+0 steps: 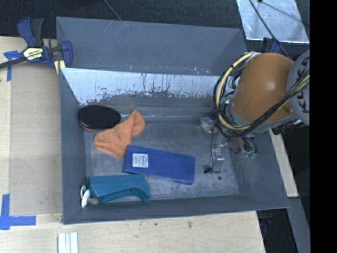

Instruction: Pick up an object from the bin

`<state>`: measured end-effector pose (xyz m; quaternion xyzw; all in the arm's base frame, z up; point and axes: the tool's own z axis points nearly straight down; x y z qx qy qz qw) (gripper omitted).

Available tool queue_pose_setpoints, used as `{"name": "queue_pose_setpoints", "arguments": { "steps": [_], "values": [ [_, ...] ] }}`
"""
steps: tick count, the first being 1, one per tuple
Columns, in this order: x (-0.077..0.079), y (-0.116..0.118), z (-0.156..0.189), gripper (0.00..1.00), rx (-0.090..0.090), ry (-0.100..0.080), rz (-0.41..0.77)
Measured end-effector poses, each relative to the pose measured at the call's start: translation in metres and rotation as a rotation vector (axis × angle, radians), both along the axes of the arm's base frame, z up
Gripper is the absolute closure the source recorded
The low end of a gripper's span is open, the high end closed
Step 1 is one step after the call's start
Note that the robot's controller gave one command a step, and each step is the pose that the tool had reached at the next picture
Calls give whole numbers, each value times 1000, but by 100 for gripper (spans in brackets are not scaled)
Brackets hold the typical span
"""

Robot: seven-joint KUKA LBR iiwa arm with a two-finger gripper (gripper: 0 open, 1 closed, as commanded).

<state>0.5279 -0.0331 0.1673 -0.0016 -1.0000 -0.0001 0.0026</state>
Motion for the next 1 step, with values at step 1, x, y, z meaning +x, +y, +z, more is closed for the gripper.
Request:
{"name": "queue_pose_setpoints", "arguments": {
  "steps": [1],
  "values": [
    [1, 0, 3, 0, 0, -5, 0]
  ]
}}
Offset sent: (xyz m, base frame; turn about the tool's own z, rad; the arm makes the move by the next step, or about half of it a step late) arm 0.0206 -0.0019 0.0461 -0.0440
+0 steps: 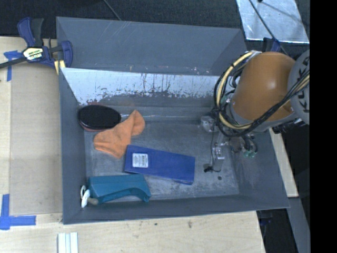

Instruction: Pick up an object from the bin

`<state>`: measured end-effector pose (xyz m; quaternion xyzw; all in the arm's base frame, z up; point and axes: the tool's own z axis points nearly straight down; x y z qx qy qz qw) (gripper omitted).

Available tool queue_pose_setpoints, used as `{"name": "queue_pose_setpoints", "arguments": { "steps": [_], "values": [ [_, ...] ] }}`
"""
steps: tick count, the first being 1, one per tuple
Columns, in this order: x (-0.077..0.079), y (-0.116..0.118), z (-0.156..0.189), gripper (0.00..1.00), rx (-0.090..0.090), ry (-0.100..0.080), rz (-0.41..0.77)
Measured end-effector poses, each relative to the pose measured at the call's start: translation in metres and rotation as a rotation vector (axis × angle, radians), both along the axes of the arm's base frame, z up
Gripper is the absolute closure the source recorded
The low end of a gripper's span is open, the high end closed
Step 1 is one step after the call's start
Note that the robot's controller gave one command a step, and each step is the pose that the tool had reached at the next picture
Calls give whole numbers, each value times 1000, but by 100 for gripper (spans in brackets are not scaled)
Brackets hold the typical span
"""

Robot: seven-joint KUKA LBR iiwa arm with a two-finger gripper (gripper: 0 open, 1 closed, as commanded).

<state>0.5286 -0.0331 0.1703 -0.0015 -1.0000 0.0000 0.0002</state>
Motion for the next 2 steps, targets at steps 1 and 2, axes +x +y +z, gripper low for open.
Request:
{"name": "queue_pose_setpoints", "arguments": {
  "steps": [1, 2],
  "values": [
    [16, -1, 34, 0, 0, -2, 34],
    [16, 37, 5, 0, -1, -10, 54]
  ]
}}
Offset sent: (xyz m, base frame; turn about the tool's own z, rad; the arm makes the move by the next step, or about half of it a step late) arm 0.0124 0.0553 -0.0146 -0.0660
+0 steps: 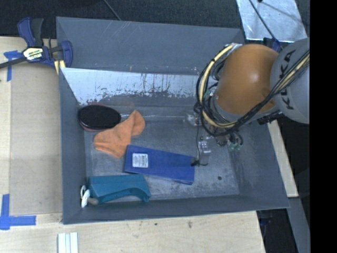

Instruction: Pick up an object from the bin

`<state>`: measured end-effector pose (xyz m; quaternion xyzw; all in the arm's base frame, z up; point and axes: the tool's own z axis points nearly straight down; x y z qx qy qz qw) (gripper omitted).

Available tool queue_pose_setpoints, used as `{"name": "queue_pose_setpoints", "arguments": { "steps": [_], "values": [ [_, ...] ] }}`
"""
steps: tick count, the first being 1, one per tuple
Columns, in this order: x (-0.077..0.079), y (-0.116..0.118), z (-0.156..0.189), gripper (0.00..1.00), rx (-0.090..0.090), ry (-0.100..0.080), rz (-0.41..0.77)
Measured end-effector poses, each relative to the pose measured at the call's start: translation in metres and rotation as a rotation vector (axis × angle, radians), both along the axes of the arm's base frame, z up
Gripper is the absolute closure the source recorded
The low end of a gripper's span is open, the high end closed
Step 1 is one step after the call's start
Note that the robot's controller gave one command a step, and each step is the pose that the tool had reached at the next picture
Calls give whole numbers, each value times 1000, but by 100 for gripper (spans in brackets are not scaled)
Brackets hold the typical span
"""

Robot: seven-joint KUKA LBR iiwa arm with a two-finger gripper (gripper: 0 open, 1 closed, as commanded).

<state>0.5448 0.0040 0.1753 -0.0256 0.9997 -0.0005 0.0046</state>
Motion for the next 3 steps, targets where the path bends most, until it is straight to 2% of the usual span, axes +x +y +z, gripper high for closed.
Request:
{"name": "queue_pose_setpoints", "arguments": {
  "steps": [1, 2, 3],
  "values": [
    [-6, 13, -6, 0, 2, 15, 76],
    [0, 44, 23, 0, 0, 5, 15],
    [4, 79, 16, 0, 1, 6, 54]
  ]
}}
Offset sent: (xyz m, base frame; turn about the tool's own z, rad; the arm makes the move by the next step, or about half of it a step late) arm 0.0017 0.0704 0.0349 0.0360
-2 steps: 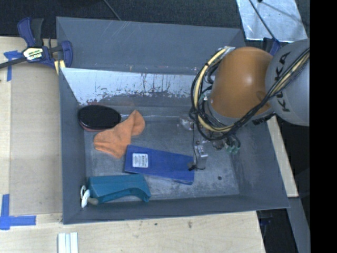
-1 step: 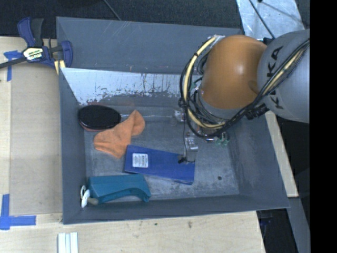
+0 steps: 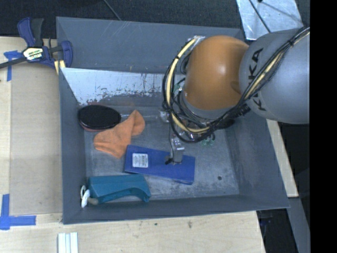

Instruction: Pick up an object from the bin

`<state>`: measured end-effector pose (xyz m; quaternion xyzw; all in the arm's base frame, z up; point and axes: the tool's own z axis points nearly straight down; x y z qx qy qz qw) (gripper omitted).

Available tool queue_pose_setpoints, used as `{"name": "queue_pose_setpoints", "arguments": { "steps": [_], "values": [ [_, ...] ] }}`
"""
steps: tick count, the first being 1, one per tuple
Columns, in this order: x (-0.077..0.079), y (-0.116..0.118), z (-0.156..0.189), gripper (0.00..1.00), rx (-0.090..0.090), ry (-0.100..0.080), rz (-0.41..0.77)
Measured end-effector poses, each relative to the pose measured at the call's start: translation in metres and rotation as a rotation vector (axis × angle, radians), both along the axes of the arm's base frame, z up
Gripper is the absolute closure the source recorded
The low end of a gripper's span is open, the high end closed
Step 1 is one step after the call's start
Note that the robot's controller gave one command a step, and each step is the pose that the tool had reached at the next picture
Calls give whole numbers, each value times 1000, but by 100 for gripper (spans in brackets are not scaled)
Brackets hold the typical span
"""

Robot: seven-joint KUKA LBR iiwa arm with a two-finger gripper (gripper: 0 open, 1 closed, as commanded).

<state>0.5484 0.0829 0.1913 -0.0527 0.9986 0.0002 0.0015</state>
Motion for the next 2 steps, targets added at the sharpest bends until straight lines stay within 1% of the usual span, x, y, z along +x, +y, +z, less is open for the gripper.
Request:
{"name": "queue_pose_setpoints", "arguments": {
  "steps": [1, 2],
  "values": [
    [25, 29, -30, 0, 0, -5, 207],
    [29, 47, -46, 0, 0, 2, 188]
  ]
}}
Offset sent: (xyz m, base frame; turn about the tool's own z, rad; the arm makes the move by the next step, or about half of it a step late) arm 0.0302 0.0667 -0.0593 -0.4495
